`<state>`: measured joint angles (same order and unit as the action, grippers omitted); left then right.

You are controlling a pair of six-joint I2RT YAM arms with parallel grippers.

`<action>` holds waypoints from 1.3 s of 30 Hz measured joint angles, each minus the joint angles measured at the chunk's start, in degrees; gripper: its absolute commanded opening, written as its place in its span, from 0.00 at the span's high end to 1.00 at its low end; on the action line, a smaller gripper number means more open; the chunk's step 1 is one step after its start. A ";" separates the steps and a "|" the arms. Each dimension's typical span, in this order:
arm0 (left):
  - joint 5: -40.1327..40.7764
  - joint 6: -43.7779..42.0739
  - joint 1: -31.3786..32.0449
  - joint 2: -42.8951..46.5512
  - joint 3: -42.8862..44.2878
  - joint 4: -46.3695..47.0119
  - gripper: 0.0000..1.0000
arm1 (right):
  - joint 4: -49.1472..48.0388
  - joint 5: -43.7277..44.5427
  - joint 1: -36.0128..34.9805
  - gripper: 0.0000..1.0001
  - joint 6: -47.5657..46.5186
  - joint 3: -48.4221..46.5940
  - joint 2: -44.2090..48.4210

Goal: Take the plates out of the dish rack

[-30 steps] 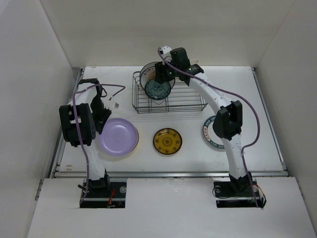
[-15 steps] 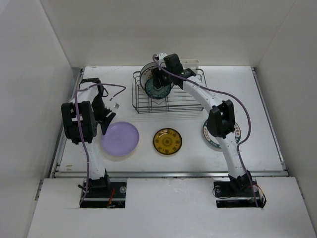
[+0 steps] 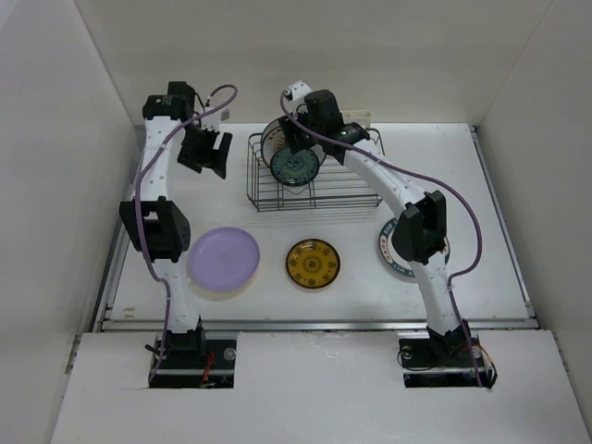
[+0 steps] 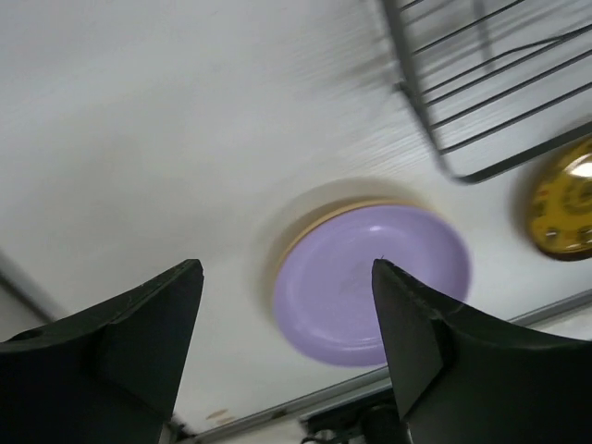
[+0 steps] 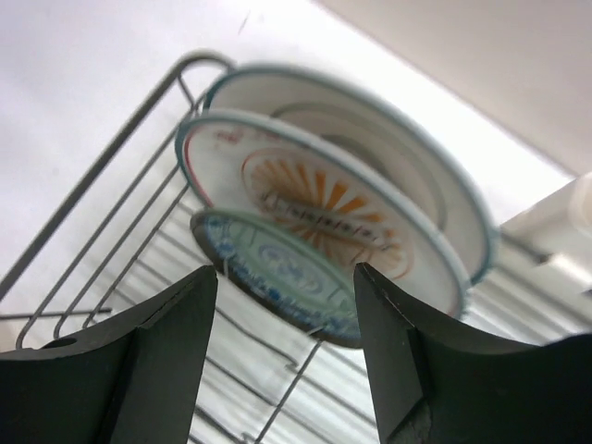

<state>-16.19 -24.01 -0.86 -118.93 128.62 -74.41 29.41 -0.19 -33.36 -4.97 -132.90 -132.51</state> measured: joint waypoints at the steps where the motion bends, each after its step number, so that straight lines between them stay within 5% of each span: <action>1: -1.22 1.95 1.18 -0.63 0.90 0.02 0.28 | -0.98 0.59 -0.04 0.33 -0.74 0.00 0.42; 10: -7.72 15.89 6.01 -13.11 1.81 6.21 0.31 | -3.32 1.25 0.22 0.34 -3.21 0.02 -0.20; 13: -8.81 18.18 6.19 -15.69 1.81 7.30 0.51 | -3.17 0.83 0.31 0.36 -3.41 1.33 -0.52; 20: -9.79 20.06 7.80 -16.46 2.10 9.11 0.80 | -3.45 1.31 0.39 0.37 -3.85 1.84 -3.78; 21: -10.23 20.35 7.89 -16.63 2.29 9.07 0.91 | -3.48 1.36 0.42 0.39 -3.91 1.90 -4.37; 24: -9.90 22.67 8.26 -16.72 2.67 8.83 1.00 | -4.11 1.73 0.81 0.42 -4.28 2.40 -5.22; 28: -9.73 23.19 8.22 -16.74 2.67 8.85 1.00 | -4.26 1.86 1.14 0.52 -4.28 2.54 -5.44; 29: -9.66 23.28 8.24 -16.74 2.67 8.85 1.00 | -4.48 2.27 1.16 0.65 -4.31 2.54 -5.55; 33: -9.25 23.56 8.22 -16.74 2.69 9.07 1.00 | -4.83 1.42 1.84 0.91 -6.05 2.43 -5.31; 39: -7.17 24.50 7.41 -16.74 2.80 9.97 1.00 | -5.95 -0.66 0.68 1.00 -6.82 2.45 -5.31</action>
<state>-23.35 0.49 6.55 -135.68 131.41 -64.45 23.46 -0.84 -32.69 -11.79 -130.45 -137.82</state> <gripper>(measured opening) 0.057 0.075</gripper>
